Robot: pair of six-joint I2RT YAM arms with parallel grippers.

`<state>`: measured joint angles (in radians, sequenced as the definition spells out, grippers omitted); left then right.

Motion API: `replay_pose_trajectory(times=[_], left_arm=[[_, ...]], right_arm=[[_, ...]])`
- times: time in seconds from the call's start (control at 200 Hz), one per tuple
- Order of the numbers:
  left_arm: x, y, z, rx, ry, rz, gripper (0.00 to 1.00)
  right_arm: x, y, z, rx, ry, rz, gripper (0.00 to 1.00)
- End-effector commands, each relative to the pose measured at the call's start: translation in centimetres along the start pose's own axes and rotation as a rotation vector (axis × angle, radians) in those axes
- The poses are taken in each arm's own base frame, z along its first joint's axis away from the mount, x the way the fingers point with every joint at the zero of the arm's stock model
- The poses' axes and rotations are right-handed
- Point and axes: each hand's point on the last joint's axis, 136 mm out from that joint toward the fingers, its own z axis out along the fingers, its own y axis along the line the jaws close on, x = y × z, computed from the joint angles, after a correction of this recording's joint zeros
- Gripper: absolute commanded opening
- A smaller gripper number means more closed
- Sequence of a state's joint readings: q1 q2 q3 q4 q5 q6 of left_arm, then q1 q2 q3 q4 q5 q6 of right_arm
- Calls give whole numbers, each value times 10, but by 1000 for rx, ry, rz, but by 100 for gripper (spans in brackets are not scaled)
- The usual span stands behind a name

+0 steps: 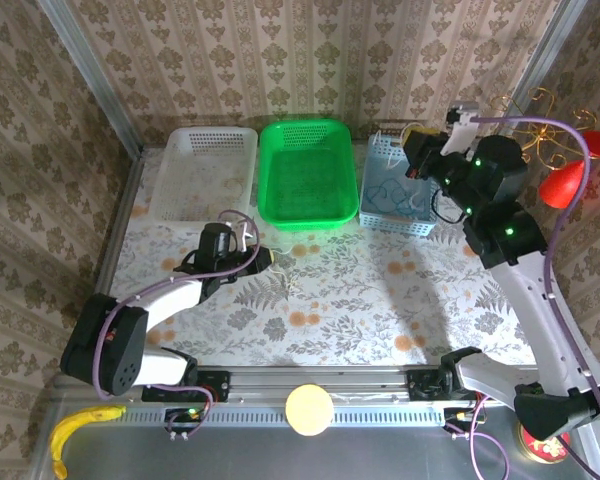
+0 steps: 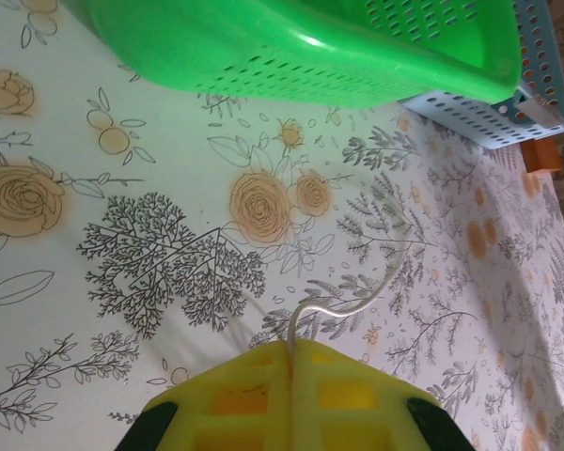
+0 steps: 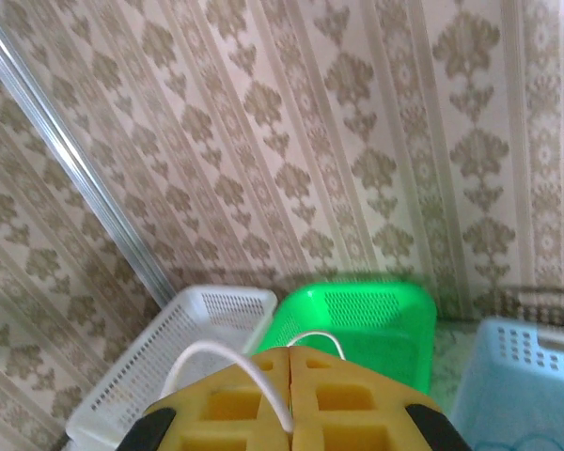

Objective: Untangle the cables

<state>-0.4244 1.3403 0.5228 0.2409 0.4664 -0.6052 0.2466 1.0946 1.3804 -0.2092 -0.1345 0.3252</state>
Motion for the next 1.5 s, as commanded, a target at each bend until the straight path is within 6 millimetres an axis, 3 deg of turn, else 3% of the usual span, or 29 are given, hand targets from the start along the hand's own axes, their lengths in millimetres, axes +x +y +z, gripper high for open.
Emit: replay_pose_trajectory(times=[0.0,0.095,0.23,0.435,0.535,0.63,0.86,1.04,1.495], left_arm=[[-1,6,2,-6,-16,28,0],[0,6,4,1,-13,27,0],[-5,-4,1,36,-21,39,0],[-21,-32,-12,118,-54,69,44],[-32,-48,-22,151,-81,95,56],[-42,-64,-32,187,-107,124,62],[-57,-109,-48,316,-160,248,68],[-46,-152,-48,426,-134,393,69],[-49,-200,-43,552,-147,580,71]], right_arm=[[-26,9,-11,-15,-49,10,0],[-39,20,-12,-54,-56,9,0],[-39,27,-11,-98,-46,28,0],[-20,29,-4,-141,-13,89,0],[-7,28,-1,-155,8,120,0],[6,27,3,-164,32,142,0],[36,22,10,-154,79,171,0],[51,29,16,-173,109,189,0],[66,63,16,-248,145,201,0]])
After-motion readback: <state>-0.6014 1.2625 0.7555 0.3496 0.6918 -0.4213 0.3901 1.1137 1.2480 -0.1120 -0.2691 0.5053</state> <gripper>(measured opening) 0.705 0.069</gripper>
